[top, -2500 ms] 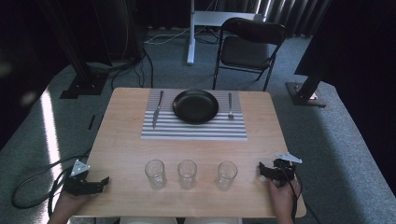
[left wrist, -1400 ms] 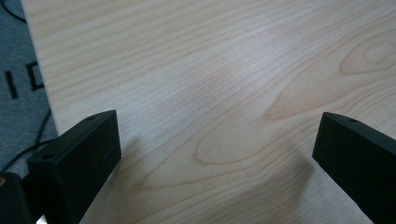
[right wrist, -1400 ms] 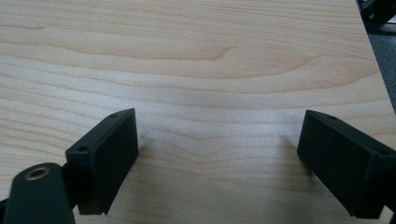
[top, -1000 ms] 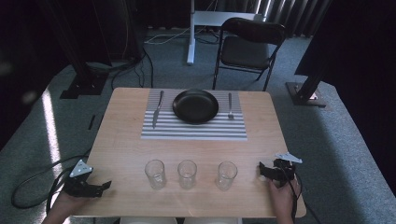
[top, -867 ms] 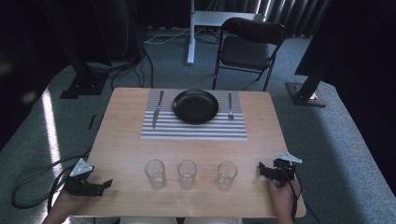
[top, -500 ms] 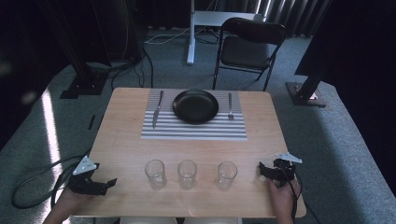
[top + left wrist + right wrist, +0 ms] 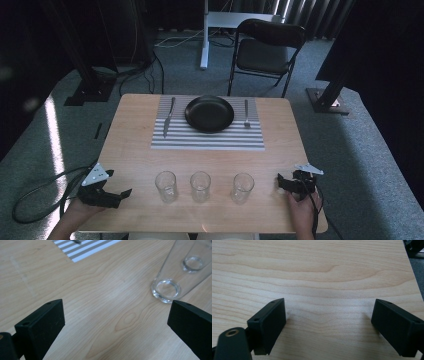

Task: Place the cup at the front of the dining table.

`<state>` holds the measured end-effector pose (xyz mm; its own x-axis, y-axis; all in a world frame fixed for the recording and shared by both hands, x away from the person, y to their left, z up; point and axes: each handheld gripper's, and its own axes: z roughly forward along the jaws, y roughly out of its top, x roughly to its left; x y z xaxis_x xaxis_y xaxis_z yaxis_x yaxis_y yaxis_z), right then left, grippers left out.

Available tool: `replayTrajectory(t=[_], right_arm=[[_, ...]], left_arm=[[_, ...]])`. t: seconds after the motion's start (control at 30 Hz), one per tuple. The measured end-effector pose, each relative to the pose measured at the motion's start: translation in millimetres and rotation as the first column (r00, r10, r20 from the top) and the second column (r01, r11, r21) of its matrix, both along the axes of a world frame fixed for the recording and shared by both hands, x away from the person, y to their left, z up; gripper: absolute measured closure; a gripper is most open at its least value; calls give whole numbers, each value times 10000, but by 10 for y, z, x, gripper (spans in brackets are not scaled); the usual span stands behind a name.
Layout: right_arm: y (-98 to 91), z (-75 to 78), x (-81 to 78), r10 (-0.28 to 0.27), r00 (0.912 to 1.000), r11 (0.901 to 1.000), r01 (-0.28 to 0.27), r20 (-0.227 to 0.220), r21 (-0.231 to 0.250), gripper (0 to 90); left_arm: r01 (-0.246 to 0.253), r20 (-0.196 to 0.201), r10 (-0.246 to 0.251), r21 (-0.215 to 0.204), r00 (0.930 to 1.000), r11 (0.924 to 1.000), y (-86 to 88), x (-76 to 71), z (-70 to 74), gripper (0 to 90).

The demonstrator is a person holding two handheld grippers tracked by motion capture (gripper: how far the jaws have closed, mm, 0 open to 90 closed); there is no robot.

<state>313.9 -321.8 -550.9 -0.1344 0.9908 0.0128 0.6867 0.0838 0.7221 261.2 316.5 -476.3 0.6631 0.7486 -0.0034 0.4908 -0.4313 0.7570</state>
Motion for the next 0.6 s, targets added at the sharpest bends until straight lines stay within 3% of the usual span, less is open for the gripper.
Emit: replayTrajectory(t=[0.27,0.6], right_arm=[[-1,0,0,5,10000,10000,-5,2,-4,118],[0,0,0,3,10000,10000,-3,-2,-3,118]], left_arm=[[494,147,-494,-39,9987,9988,-110,-14,101,15],[1314,404,-1306,-171,9906,9912,-292,-36,269,16]])
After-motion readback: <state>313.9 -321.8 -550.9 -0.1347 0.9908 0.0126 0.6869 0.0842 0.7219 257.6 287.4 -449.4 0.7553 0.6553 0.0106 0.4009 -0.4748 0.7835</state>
